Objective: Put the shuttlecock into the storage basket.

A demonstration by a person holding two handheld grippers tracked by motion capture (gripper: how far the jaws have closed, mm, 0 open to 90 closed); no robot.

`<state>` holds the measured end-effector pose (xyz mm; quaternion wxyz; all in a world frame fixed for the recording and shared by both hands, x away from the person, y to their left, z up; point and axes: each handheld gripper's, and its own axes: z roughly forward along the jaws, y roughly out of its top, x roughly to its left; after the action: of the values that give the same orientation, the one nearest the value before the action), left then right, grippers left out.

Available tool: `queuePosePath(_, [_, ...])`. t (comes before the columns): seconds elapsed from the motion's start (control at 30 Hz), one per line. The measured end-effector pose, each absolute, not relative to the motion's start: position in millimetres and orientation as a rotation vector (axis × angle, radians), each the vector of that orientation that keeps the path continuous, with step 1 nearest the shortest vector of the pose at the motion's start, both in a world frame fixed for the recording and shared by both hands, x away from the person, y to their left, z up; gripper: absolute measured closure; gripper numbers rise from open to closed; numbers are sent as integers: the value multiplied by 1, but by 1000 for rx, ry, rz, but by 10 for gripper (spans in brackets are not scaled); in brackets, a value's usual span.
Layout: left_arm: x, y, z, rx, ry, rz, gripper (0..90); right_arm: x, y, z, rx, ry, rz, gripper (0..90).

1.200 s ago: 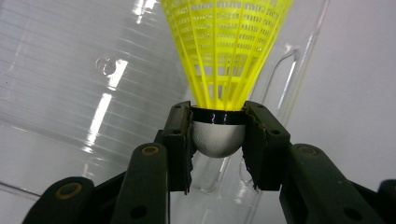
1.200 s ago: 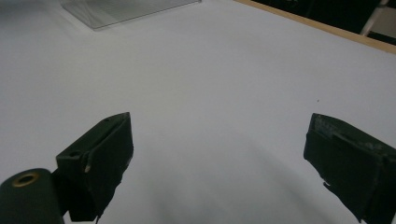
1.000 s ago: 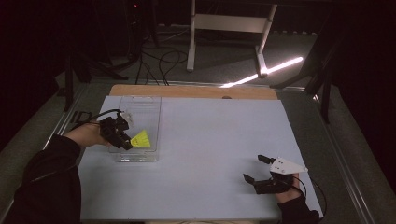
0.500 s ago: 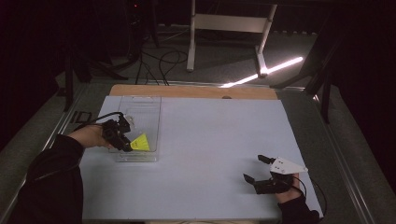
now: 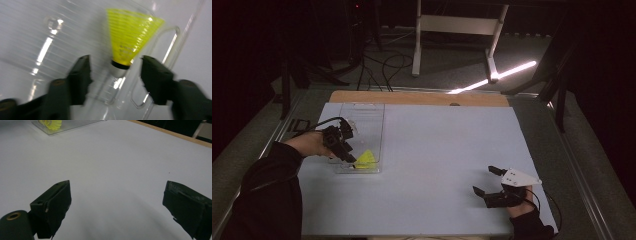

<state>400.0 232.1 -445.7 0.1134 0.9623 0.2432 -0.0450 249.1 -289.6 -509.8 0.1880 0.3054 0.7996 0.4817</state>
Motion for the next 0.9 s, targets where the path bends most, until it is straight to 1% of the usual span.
queuePosePath(0.07, [400,231,-443,2804,713,-105,315,249,-290,-510,855,2249,1355,84])
queuePosePath(0.17, [402,230,-439,2769,730,-115,179,249,-290,-510,855,2249,1353,84])
queuePosePath(0.23, [403,228,-436,2759,743,-97,123,249,-289,-510,856,2249,1350,84])
queuePosePath(0.27, [404,227,-435,2756,734,-109,93,249,-289,-510,855,2249,1348,84])
queuePosePath(0.3, [404,226,-434,2754,731,-116,41,249,-289,-509,856,2249,1347,84])
queuePosePath(0.33, [404,225,-433,2750,728,-105,9,249,-289,-509,856,2248,1347,84])
queuePosePath(0.6, [403,215,-420,2712,697,-52,1,248,-289,-509,853,2248,1347,84])
queuePosePath(0.9, [401,200,-417,2698,639,-22,1,249,-290,-509,852,2249,1347,84])
